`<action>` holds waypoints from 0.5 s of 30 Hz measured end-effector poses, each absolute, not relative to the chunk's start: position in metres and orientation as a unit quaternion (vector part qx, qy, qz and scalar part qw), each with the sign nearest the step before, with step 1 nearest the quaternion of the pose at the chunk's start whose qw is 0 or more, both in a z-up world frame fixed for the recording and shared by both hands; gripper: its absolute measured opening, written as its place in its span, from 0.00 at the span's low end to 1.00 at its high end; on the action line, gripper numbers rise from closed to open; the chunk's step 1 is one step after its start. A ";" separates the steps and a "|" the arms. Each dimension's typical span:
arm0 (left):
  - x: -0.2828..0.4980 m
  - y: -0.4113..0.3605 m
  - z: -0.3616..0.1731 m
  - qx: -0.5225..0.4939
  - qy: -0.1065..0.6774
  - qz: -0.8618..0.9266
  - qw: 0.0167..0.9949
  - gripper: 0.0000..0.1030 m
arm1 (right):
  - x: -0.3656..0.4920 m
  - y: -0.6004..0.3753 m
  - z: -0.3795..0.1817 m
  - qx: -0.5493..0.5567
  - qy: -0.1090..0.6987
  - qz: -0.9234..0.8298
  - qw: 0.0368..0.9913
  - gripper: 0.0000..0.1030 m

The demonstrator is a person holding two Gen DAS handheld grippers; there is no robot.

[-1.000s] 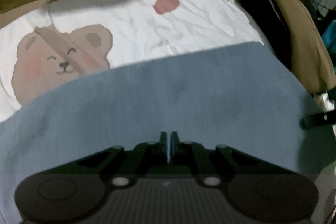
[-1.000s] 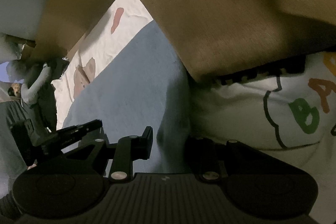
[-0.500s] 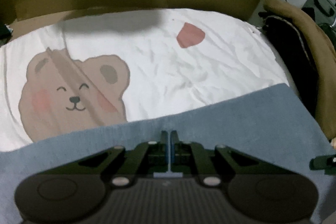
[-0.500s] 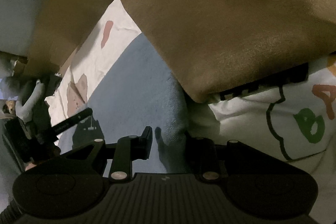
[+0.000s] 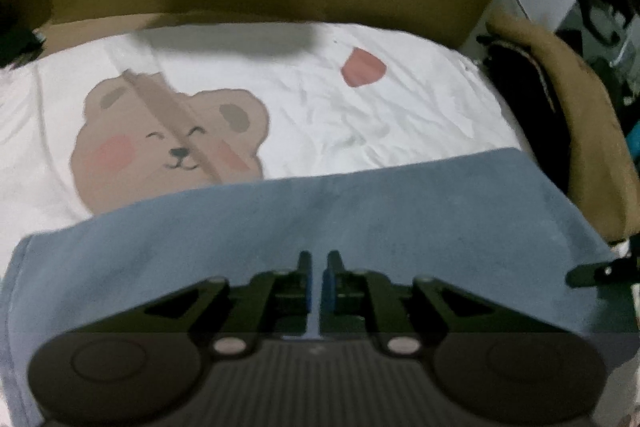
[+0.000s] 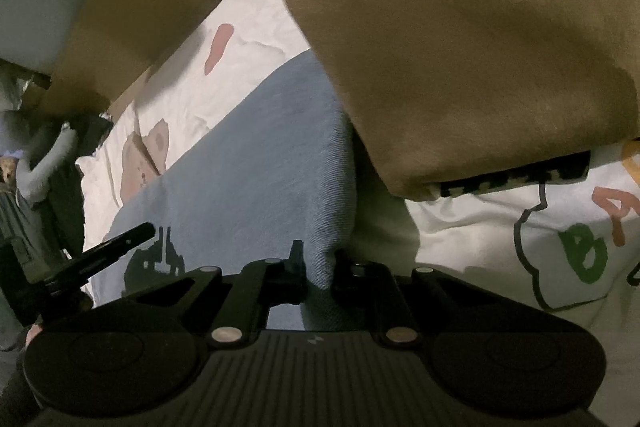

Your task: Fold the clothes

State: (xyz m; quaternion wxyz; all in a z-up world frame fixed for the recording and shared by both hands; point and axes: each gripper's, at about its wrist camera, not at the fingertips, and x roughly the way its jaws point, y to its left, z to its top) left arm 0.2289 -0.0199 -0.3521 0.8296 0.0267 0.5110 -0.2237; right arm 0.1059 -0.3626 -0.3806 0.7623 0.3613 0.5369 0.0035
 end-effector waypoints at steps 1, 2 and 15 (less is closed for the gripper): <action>0.227 -0.015 -0.349 0.022 0.510 -0.220 0.831 0.08 | 0.106 -0.361 -0.377 0.361 0.537 0.003 0.762 0.08; 0.225 -0.011 -0.346 0.020 0.509 -0.219 0.832 0.08 | 0.106 -0.359 -0.373 0.361 0.537 0.003 0.762 0.07; 0.215 0.052 -0.319 -0.033 0.481 -0.180 0.857 0.14 | 0.125 -0.321 -0.311 0.305 0.572 0.002 0.761 0.06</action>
